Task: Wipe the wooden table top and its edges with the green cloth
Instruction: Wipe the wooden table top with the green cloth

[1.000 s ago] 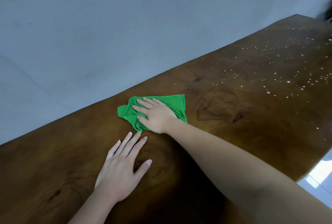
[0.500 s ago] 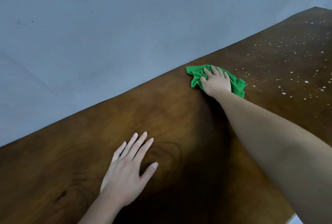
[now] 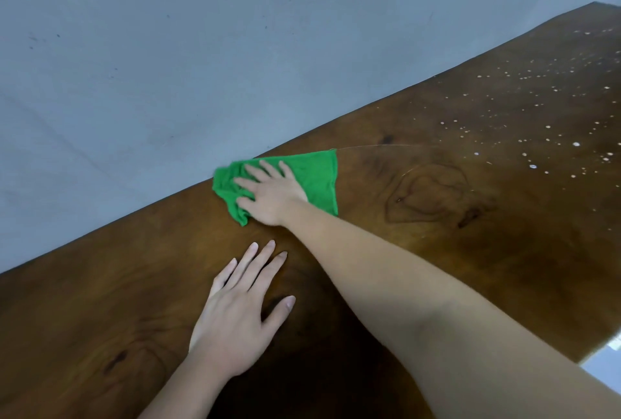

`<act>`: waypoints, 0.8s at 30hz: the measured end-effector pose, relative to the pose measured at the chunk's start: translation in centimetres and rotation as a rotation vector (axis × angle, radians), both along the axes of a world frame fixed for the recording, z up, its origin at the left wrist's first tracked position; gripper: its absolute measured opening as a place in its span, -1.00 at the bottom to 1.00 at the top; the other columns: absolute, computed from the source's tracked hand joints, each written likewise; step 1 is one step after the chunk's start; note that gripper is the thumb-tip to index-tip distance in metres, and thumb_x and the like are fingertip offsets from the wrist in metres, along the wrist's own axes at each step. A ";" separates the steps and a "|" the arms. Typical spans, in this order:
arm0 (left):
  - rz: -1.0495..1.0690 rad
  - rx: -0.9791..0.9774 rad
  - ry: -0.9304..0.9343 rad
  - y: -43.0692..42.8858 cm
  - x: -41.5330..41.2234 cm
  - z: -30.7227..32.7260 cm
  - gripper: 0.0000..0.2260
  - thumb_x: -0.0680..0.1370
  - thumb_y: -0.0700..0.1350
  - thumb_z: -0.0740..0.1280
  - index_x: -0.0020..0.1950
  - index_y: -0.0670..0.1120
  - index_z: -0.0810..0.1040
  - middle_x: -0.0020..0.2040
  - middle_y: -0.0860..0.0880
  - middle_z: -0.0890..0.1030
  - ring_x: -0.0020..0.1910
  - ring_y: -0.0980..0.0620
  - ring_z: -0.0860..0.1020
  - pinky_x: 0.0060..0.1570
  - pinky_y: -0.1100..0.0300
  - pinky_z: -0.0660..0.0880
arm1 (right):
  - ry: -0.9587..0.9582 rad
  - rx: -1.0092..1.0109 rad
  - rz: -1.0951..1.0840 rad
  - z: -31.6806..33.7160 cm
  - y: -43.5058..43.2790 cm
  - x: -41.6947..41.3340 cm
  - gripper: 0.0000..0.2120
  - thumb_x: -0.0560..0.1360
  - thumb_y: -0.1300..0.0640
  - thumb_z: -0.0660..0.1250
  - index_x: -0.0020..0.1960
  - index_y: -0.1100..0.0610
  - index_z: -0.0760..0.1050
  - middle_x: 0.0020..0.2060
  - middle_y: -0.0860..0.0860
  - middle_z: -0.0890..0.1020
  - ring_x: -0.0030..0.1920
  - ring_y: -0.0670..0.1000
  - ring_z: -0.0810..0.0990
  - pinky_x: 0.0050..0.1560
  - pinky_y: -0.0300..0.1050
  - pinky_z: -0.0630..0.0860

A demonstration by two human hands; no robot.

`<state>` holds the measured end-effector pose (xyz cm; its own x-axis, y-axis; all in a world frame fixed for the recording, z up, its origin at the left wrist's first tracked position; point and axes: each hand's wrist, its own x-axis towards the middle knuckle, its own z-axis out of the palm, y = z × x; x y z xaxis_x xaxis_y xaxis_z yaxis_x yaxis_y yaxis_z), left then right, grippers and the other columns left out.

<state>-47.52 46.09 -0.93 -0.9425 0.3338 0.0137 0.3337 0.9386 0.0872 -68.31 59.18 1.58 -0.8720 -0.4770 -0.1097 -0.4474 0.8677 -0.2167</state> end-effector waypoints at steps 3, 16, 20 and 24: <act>0.015 -0.005 -0.025 0.1 -0.1 0.1 -0.32 0.70 0.53 -0.18 0.80 0.35 -0.01 0.80 0.30 -0.13 0.76 0.25 -0.27 0.76 0.01 -0.19 | 0.003 -0.050 0.089 -0.5 1.1 2.3 -0.39 0.76 -0.27 -0.05 0.78 -0.18 0.11 0.79 -0.10 0.03 0.79 0.01 -0.08 0.75 0.22 -0.20; -0.002 0.016 -0.058 0.3 0.0 1.0 -0.19 0.61 0.57 -0.35 0.81 0.29 -0.04 0.82 0.22 -0.13 0.79 0.16 -0.18 0.79 -0.07 -0.05 | 0.027 -0.114 -0.411 -0.4 23.5 11.1 -0.45 0.79 -0.21 0.02 0.77 -0.21 0.13 0.79 -0.15 0.05 0.78 -0.07 -0.06 0.74 0.00 -0.16; -0.014 0.005 -0.045 0.2 0.0 0.8 -0.19 0.62 0.55 -0.37 0.82 0.26 -0.05 0.82 0.20 -0.14 0.79 0.13 -0.18 0.78 -0.04 -0.09 | 0.058 -0.078 -0.677 -0.5 30.8 14.9 -0.43 0.79 -0.20 -0.02 0.78 -0.17 0.13 0.79 -0.09 0.07 0.79 -0.02 -0.03 0.76 0.06 -0.10; -0.029 -0.009 -0.042 0.1 0.0 0.7 -0.18 0.63 0.54 -0.36 0.82 0.24 -0.03 0.82 0.18 -0.10 0.80 0.10 -0.15 0.78 -0.06 -0.07 | 0.057 -0.057 -0.917 -0.5 32.7 18.0 -0.40 0.78 -0.19 -0.06 0.79 -0.11 0.09 0.80 -0.04 0.04 0.79 0.03 -0.05 0.77 0.12 -0.10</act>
